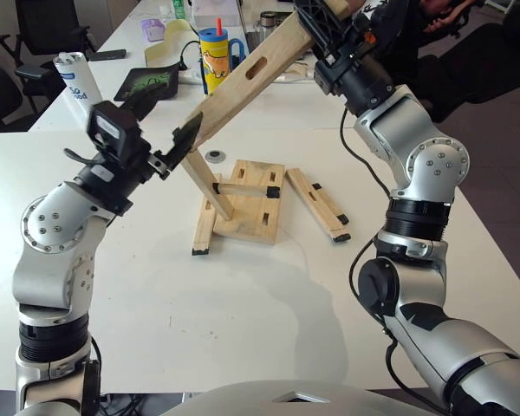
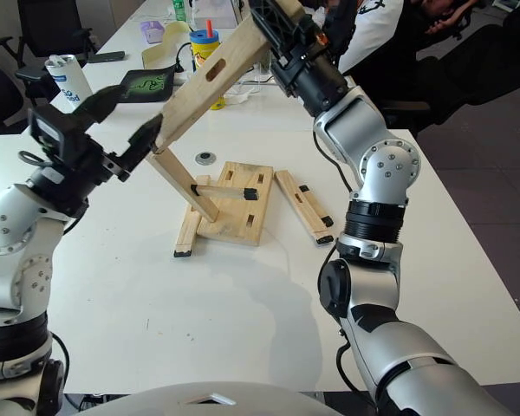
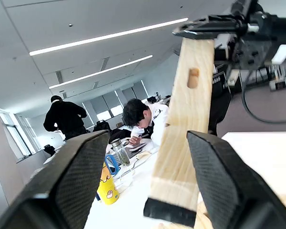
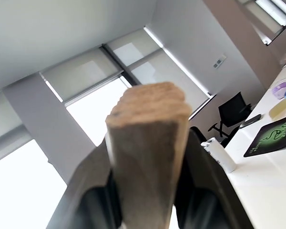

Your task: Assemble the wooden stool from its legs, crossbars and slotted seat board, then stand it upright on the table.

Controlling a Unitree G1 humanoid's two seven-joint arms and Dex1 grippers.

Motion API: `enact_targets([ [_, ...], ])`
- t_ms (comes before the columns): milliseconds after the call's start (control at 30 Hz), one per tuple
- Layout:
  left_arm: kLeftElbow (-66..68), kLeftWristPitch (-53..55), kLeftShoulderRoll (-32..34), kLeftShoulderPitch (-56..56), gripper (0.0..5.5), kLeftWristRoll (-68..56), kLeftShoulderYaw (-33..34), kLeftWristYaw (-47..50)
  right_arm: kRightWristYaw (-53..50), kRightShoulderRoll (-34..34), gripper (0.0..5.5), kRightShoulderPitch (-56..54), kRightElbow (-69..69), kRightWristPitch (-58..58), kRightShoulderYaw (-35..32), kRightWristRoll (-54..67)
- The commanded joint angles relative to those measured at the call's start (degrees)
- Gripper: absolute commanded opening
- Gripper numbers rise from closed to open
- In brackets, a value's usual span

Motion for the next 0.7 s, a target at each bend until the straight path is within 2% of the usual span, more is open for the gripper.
enact_targets([
  [33, 4.3, 3.0, -0.4, -0.5, 3.02, -8.9, 9.5, 2.3, -2.7, -1.9, 1.03, -1.5, 3.8, -4.9, -3.6, -2.8],
  [100, 7.7, 3.0, 0.7, 1.4, 3.02, -8.5, 10.7, 1.8, -3.5, -2.8, 1.03, -1.6, 6.2, -6.6, -4.1, -5.0],
  [133, 9.4, 2.1, 1.5, 3.2, 3.02, -5.9, 9.3, 0.9, -3.4, -3.1, 1.03, -1.6, 7.4, -7.4, -4.0, -6.3],
  [233, 13.9, -2.6, 3.0, 8.5, 3.02, 3.6, 2.3, -1.7, -3.3, -3.3, 1.03, -1.1, 9.3, -9.1, -3.5, -9.5],
  [367, 18.7, -8.4, 1.7, 11.9, 3.02, 13.2, -7.0, -3.1, -3.6, -3.0, 1.03, -0.8, 10.6, -10.4, -4.1, -11.7],
  [567, 35.0, -21.6, 2.8, 9.4, 3.02, 35.6, -22.6, -0.1, -4.8, -1.6, 1.03, -0.6, 10.1, -10.8, -5.8, -11.7],
  [700, 43.1, -27.5, 1.1, 5.3, 3.02, 44.3, -28.2, 3.5, -5.3, -1.1, 1.03, -0.2, 9.7, -10.7, -6.1, -11.8],
])
